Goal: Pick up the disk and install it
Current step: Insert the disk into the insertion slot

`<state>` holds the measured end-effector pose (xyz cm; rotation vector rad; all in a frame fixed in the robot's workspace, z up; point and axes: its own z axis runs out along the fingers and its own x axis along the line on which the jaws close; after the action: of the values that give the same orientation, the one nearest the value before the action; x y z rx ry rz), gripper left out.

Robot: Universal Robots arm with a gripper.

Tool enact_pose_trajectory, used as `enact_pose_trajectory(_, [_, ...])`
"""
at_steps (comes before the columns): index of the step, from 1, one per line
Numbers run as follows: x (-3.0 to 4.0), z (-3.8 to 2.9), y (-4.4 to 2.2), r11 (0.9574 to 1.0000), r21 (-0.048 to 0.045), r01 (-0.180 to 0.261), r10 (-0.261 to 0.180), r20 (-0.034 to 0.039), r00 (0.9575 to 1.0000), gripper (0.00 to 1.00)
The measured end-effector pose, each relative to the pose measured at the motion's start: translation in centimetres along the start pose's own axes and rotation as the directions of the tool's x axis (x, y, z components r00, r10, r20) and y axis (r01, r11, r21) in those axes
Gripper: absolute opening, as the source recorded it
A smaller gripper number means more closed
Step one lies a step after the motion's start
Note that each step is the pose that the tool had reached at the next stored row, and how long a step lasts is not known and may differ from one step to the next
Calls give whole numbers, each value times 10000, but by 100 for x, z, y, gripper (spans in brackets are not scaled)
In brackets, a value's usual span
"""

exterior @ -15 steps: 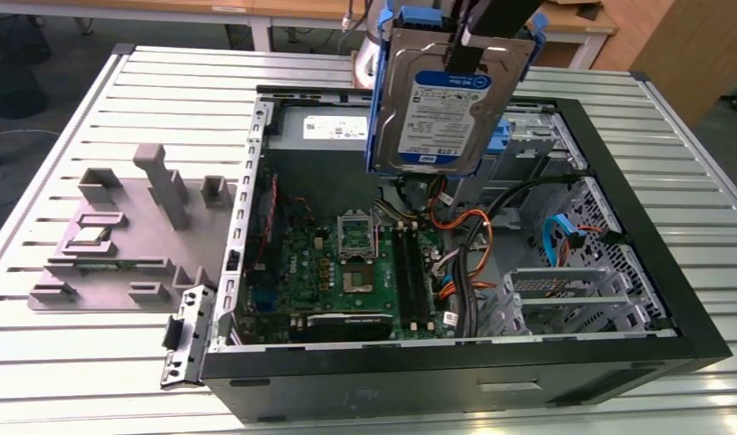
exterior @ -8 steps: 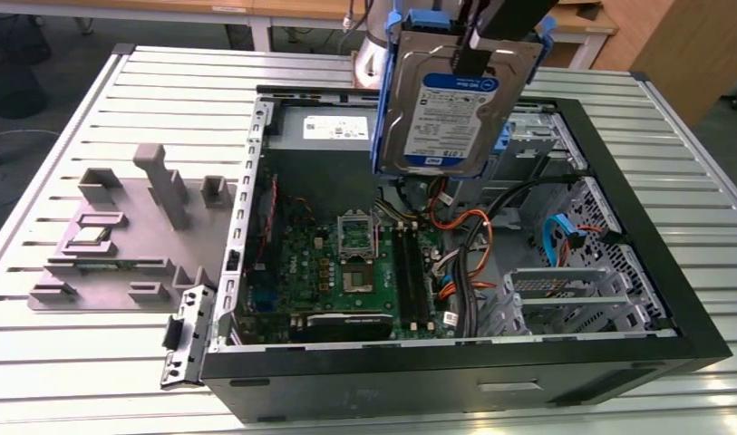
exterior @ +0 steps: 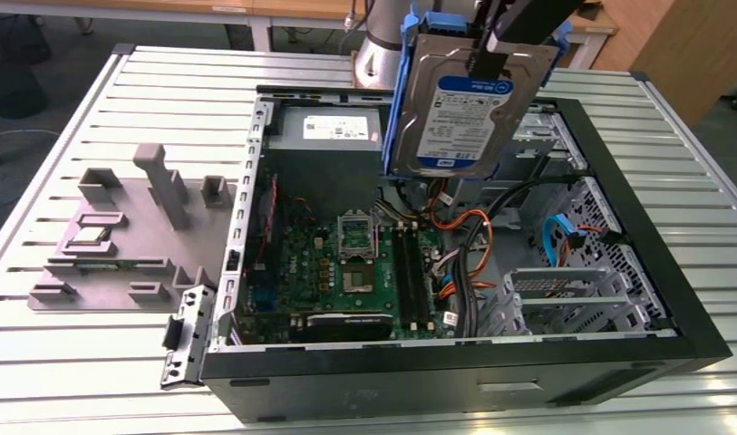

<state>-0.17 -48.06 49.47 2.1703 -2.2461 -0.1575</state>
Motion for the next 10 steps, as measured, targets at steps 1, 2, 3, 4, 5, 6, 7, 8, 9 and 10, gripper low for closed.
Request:
enact_pose_trajectory(1, [1,0,-11,10000,0,-1,1,0,10000,35])
enact_pose_trajectory(2, [2,0,-23,10000,-1,-1,1,0,10000,35])
enact_pose_trajectory(3, [2,-1,-36,10000,-1,-1,1,0,10000,35])
enact_pose_trajectory(4, [3,-1,-48,10000,-2,-1,1,0,10000,35])
enact_pose_trajectory(5, [4,-1,-60,10000,-3,-1,1,0,10000,35])
enact_pose_trajectory(6, [4,-2,-71,10000,-3,-2,2,0,10000,35])
enact_pose_trajectory(7, [4,-2,-81,10000,-3,-1,1,0,10000,35])
enact_pose_trajectory(8, [5,-1,-91,10000,-4,-1,1,0,10000,35])
enact_pose_trajectory(9, [5,-2,-101,10000,-4,-1,1,0,10000,35])
enact_pose_trajectory(10, [6,-2,-112,10000,-5,-1,1,0,10000,35])
